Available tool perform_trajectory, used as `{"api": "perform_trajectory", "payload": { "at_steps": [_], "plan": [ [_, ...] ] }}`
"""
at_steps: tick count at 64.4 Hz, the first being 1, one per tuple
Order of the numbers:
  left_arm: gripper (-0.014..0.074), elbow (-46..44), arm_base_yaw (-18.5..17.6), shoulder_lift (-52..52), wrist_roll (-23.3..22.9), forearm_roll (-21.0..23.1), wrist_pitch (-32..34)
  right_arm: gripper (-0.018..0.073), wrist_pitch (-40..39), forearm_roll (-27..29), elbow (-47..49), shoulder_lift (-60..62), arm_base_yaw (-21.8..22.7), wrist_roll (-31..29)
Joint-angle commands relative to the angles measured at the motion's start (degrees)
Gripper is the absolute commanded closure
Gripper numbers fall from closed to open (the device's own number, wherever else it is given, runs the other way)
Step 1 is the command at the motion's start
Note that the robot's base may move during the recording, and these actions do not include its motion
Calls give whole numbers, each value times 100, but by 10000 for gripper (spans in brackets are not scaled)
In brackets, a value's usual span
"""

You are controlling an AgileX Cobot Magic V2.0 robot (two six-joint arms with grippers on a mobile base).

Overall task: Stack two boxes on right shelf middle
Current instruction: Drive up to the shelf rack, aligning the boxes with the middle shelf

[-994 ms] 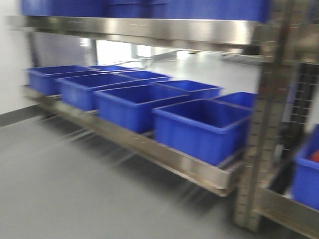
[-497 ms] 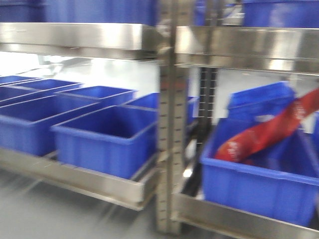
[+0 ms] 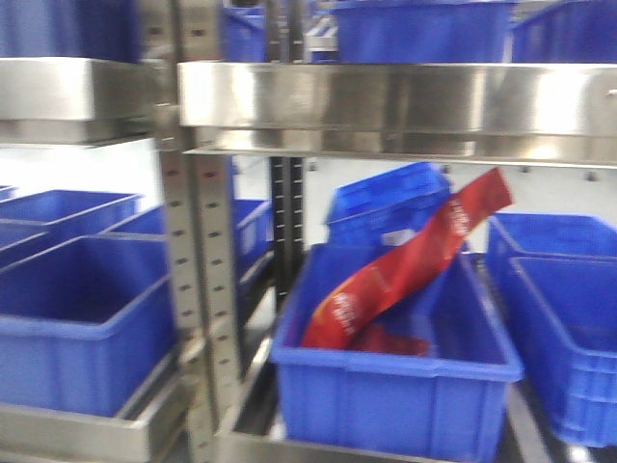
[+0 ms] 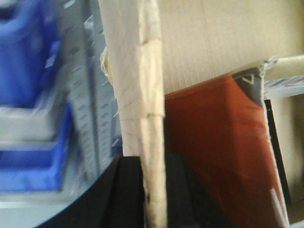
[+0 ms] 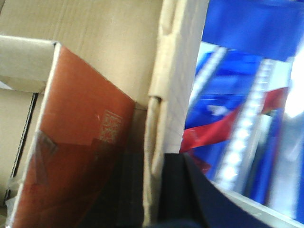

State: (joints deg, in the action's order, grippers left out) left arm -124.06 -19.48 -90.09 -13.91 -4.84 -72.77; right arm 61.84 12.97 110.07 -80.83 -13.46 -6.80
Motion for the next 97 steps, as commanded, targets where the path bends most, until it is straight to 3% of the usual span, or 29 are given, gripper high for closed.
{"api": "perform_trajectory", "payload": {
  "at_steps": [1,97],
  "plan": [
    [708,-73,30,91,23,-102,281,713,-273,75,70,72,10,-72],
    [708,-73,30,91,23,-114,281,713,-273,75,70,72,10,-72]
  ]
}}
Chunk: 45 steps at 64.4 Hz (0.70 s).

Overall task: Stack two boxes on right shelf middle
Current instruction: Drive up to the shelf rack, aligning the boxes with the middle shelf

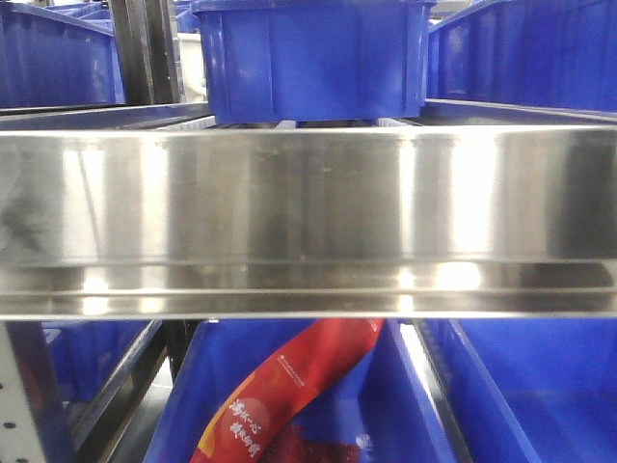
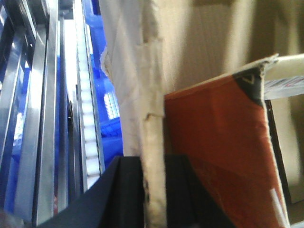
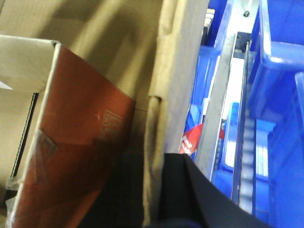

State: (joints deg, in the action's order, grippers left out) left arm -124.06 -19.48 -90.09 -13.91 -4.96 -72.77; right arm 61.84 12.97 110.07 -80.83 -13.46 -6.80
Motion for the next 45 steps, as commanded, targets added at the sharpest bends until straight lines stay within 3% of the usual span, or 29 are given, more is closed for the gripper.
{"api": "perform_trajectory", "payload": {
  "at_steps": [1,45],
  "plan": [
    [708,-73,30,91,23,-102,281,713,-273,75,70,72,10,-72],
    [708,-73,30,91,23,-116,281,713,-273,75,70,72,10,-72]
  ]
}}
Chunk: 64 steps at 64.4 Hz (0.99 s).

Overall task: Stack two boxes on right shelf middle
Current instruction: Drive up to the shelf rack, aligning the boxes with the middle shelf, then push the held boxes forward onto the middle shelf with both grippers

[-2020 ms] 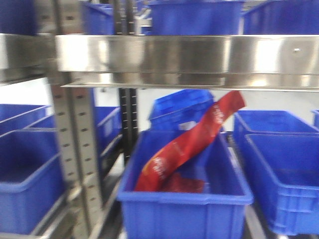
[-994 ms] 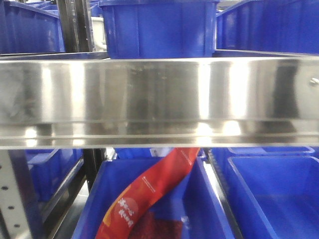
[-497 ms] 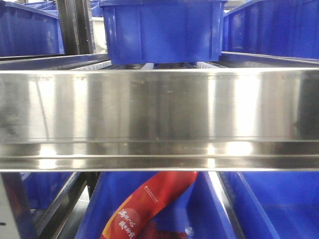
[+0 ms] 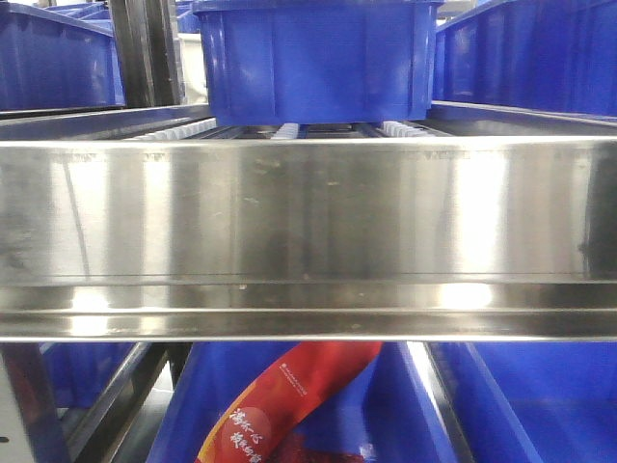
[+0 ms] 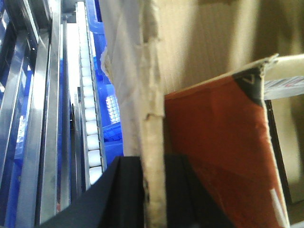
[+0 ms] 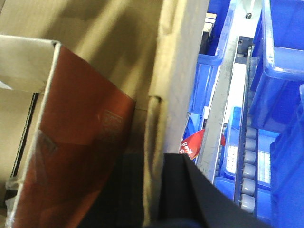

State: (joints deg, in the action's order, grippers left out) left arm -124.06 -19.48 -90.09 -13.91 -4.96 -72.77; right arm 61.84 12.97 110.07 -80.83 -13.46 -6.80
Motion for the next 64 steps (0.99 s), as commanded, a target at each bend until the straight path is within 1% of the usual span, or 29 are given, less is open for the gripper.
{"api": "perform_trajectory", "payload": {
  "at_steps": [1,29,37,41,47,50,53,64],
  "plan": [
    [708,-73,30,91,23,-116,281,713,-273,75,70,72,10,-72],
    [708,-73,30,91,23,-121,352,713,-273,75,70,72,10,-72],
    [708,-61,30,76,33,-82,281,713,-401,86,70,72,10,-72],
    [708,-40,30,-3,44,-186,281,713,-389,100,58,32,10,-72],
    [708,71,30,-212,57,-457,281,713,-121,100,58,-129,10,-72],
    [708,110,30,-365,212,-510,281,713,62,100,58,-275,10,-72],
    [708,182,30,-492,337,-534,281,713,208,100,58,-427,10,-72],
    [708,447,30,-905,340,-591,281,713,552,100,58,-1116,10,-72]
  ]
}}
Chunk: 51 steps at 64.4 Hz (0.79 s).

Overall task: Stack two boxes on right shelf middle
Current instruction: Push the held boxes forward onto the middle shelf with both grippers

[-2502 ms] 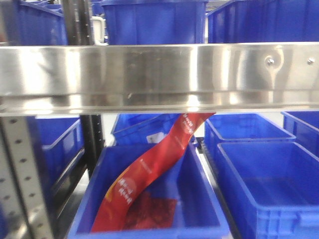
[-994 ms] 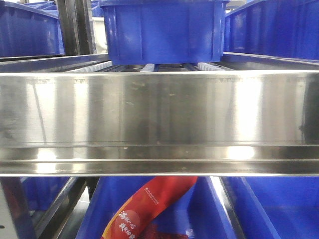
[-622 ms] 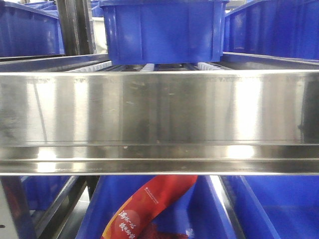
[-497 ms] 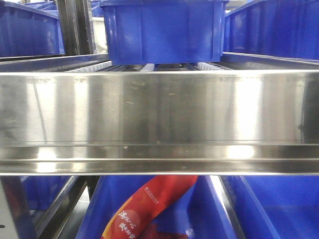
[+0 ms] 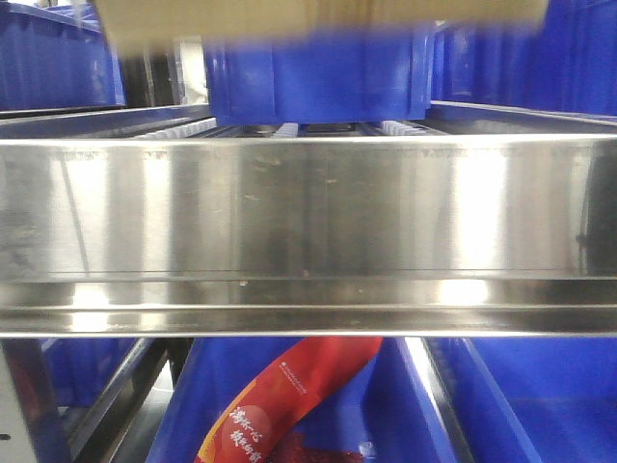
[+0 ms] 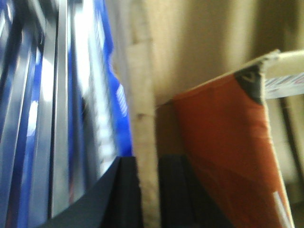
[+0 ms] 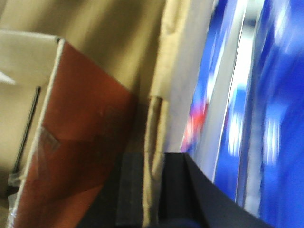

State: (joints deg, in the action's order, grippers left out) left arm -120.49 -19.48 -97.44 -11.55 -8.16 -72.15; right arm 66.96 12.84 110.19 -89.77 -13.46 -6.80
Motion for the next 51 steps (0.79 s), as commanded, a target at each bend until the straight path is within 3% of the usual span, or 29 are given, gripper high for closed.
{"api": "perform_trajectory", "payload": {
  "at_steps": [1,11,17,22,28,32,39,46,51],
  "plan": [
    [708,105,30,-187,104,-271,218,713,48,113,45,-275,10,-72],
    [708,212,30,-304,104,-271,218,685,69,113,45,-660,10,-72],
    [682,212,30,-307,104,-271,218,543,69,113,45,-710,10,-72],
    [594,212,30,-307,104,-271,218,364,69,113,45,-710,10,-72],
    [401,212,30,-307,104,-260,218,137,69,113,57,-686,10,-72],
    [222,212,30,-296,104,-260,218,56,19,113,69,-620,10,-72],
    [-36,168,30,-264,104,-225,218,45,-48,113,69,-462,10,-59],
    [45,144,30,-155,104,-209,218,95,-62,113,103,-242,10,-59],
    [97,144,30,3,104,-197,218,188,-51,113,103,-27,10,-59]
  ]
}}
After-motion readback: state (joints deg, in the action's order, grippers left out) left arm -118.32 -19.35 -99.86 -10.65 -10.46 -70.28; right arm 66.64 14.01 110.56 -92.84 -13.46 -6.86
